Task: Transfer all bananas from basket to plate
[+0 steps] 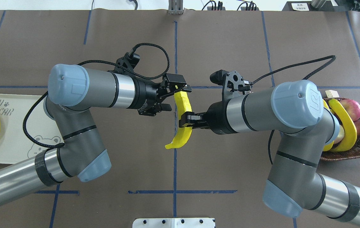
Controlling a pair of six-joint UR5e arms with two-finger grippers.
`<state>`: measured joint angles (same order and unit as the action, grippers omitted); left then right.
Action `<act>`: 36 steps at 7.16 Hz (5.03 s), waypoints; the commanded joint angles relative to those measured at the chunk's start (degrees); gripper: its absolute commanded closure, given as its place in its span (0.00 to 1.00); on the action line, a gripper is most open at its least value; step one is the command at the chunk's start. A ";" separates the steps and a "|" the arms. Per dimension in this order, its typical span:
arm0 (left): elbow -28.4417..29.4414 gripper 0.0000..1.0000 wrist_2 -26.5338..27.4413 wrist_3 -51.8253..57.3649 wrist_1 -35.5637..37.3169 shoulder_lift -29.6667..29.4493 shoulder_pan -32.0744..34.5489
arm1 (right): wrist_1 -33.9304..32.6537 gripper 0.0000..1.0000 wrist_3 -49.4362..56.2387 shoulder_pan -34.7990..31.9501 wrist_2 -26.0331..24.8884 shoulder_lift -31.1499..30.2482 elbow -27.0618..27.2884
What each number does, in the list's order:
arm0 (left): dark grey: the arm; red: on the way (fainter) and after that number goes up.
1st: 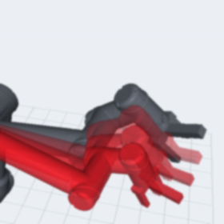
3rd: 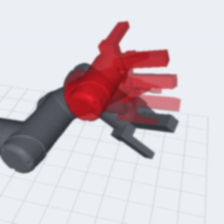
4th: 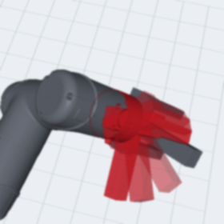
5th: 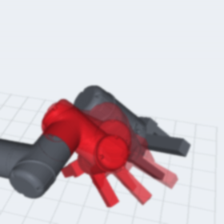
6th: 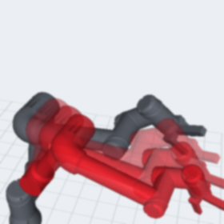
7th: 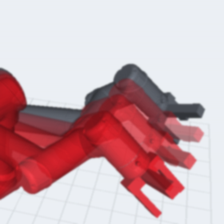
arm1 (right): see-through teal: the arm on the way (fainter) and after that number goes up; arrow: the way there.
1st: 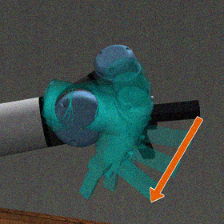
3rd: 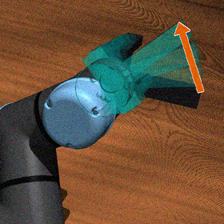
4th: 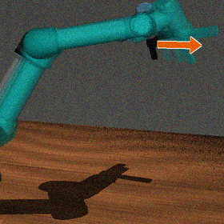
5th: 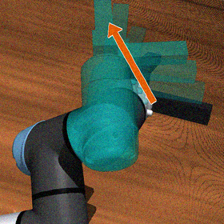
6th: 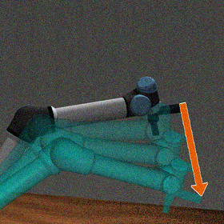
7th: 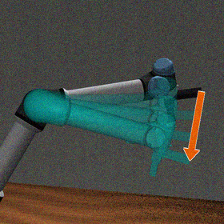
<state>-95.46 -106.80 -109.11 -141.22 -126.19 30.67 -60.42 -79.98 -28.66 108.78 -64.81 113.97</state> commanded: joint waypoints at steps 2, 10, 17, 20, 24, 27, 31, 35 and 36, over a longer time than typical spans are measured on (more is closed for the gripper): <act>0.09 1.00 0.55 -0.06 -0.02 0.32 -0.61 | -0.05 0.96 0.09 0.09 0.12 -0.14 0.11; -6.88 1.00 -2.43 17.21 31.78 5.20 5.26 | -4.70 0.00 0.00 -1.75 0.47 -1.20 5.46; -12.94 1.00 -4.90 51.23 43.49 35.48 21.44 | -6.29 0.00 0.00 -3.34 0.12 -2.78 5.74; -0.12 1.00 -4.82 51.10 28.15 35.49 21.45 | -6.29 0.00 0.00 -3.16 0.12 -2.61 5.65; 0.19 0.31 -4.90 48.56 26.61 37.32 21.54 | -6.29 0.00 0.00 -3.42 0.21 -2.96 5.83; -1.21 0.01 -4.90 46.18 26.43 38.29 21.54 | -6.38 0.00 0.00 -3.68 0.56 -3.13 5.91; -14.92 0.00 -9.30 38.86 28.37 35.07 21.01 | -12.80 0.00 3.75 -10.08 3.79 -18.98 13.72; -14.67 0.00 -8.77 31.50 28.54 26.27 14.68 | -12.79 0.00 26.66 -17.30 8.28 -35.19 13.74; -14.32 0.00 -8.77 31.50 28.46 26.17 14.68 | -12.71 0.00 28.55 -17.31 8.03 -37.04 12.61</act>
<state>-110.08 -115.61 -77.43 -112.73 -99.31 45.79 -73.13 -55.28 -45.38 116.52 -99.09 127.66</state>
